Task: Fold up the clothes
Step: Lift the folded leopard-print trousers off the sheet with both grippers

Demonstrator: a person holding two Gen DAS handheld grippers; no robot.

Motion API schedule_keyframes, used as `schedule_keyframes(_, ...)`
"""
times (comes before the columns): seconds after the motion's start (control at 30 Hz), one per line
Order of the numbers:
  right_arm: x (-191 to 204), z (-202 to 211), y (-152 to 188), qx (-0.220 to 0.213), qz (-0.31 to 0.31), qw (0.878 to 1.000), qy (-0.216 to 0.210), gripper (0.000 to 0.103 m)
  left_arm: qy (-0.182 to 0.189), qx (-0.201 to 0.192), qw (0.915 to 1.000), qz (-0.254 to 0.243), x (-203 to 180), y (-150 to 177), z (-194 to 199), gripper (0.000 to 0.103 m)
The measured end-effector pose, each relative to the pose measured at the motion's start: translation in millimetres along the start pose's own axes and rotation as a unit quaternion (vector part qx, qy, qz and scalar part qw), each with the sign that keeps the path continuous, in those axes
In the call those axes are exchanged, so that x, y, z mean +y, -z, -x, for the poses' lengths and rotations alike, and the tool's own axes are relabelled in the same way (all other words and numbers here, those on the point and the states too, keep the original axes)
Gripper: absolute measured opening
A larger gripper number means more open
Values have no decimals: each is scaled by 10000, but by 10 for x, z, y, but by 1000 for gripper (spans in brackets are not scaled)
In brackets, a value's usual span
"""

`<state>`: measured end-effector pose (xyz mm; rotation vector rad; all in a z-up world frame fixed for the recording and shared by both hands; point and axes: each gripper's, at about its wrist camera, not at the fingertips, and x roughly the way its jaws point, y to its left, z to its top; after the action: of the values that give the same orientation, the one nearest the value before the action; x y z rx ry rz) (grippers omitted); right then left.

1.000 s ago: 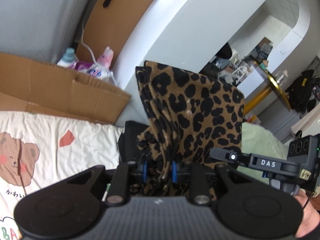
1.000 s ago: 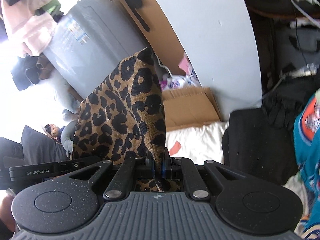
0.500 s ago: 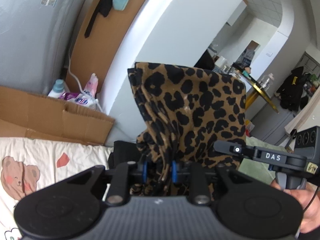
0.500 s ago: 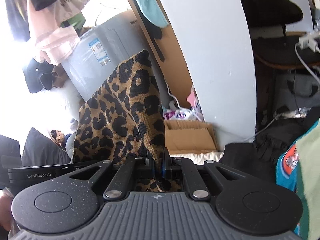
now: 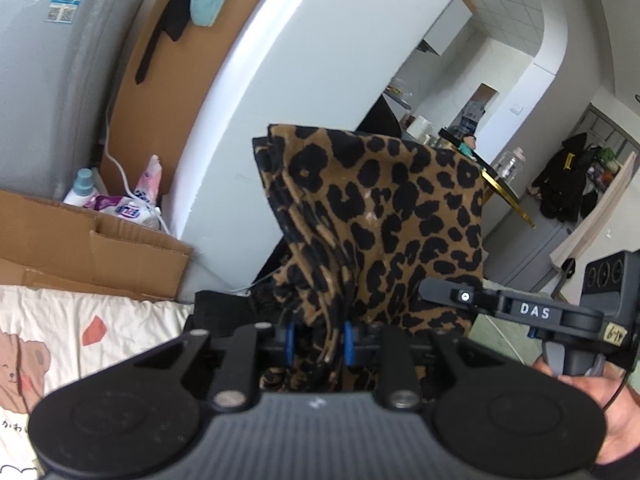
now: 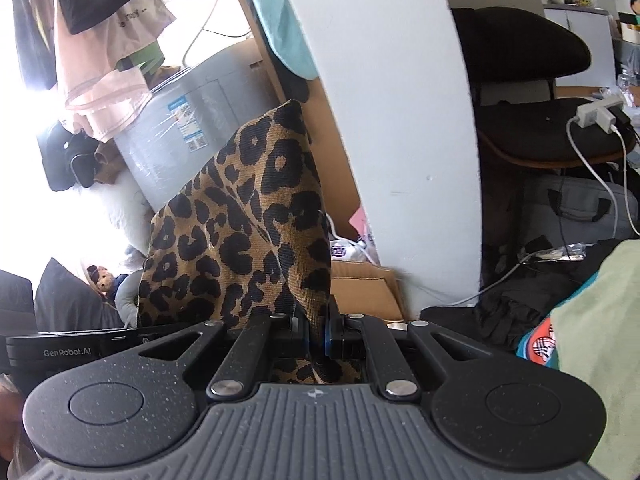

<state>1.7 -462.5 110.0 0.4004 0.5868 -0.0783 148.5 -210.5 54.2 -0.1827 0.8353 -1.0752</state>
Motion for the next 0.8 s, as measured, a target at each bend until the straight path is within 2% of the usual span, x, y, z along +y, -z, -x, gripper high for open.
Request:
schedule_keyframes(0.47, -593, -92, 64, -11, 58, 9995, 307, 5, 217, 80, 9997, 32, -155, 131, -534, 23)
schedule_keyframes(0.8, -1087, -433, 225, 142, 151, 9990, 405, 5, 312, 318, 9990, 20, 1, 328, -1123, 23)
